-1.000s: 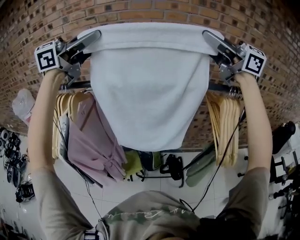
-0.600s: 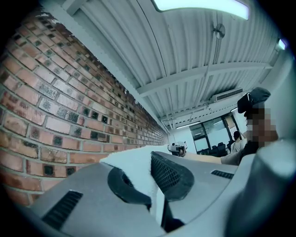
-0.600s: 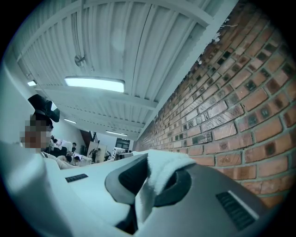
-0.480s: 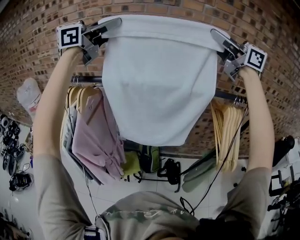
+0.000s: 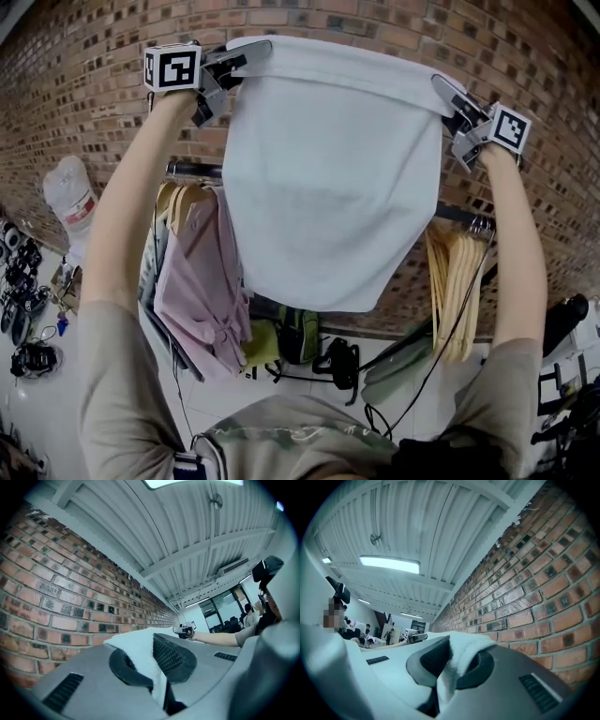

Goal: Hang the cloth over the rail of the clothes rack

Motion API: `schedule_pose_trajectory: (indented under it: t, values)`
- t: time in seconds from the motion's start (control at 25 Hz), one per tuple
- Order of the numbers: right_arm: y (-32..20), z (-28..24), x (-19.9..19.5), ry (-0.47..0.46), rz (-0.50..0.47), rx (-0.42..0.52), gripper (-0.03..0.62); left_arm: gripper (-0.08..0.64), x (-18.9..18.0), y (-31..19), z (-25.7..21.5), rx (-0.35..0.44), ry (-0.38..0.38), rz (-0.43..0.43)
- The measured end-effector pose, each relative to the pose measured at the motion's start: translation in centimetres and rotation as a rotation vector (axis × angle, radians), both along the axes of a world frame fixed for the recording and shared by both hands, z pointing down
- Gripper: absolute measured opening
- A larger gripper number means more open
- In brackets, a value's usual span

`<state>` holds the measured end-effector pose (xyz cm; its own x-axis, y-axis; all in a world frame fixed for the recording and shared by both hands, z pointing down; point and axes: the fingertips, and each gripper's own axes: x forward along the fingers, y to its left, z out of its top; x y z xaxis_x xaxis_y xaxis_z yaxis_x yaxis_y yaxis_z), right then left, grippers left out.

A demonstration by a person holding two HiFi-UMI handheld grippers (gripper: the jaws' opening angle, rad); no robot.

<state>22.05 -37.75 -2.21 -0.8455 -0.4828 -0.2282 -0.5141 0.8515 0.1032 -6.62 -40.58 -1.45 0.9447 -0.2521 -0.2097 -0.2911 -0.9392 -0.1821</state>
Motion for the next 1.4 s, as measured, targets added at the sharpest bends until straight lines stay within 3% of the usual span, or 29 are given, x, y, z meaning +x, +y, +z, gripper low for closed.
schedule_pose_trajectory:
  t: [0.24,0.44,0.64,0.76,0.92,1.08,1.4]
  values:
    - [-1.2,0.3,0.8,-0.025,0.017,-0.005,0.021,0.018,0.9,-0.7,-0.3,0.030,-0.023,-0.071]
    - [-2.6,2.7,0.5,0.000,0.038,-0.071,0.021,0.018,1.3,-3.1,2.3,-0.055,-0.068,-0.110]
    - [-5.2,7.5,0.0,0.033,0.048,-0.161,0.021,0.018,1.4,-7.0,8.0,-0.154,-0.101,-0.137]
    - [-6.5,10.0,1.1,0.056,0.102,-0.198,0.021,0.018,1.9,-7.9,10.7,-0.191,-0.148,-0.111]
    - [-7.3,12.7,1.6,0.051,0.074,-0.258,0.021,0.018,2.5,-8.0,13.4,-0.195,-0.215,-0.032]
    - [-8.2,14.1,1.8,0.071,0.104,-0.311,0.021,0.018,2.4,-8.3,14.2,-0.188,-0.198,-0.004]
    - [-7.6,13.6,1.6,0.019,0.064,-0.297,0.021,0.020,2.5,-8.3,14.8,-0.208,-0.180,0.019]
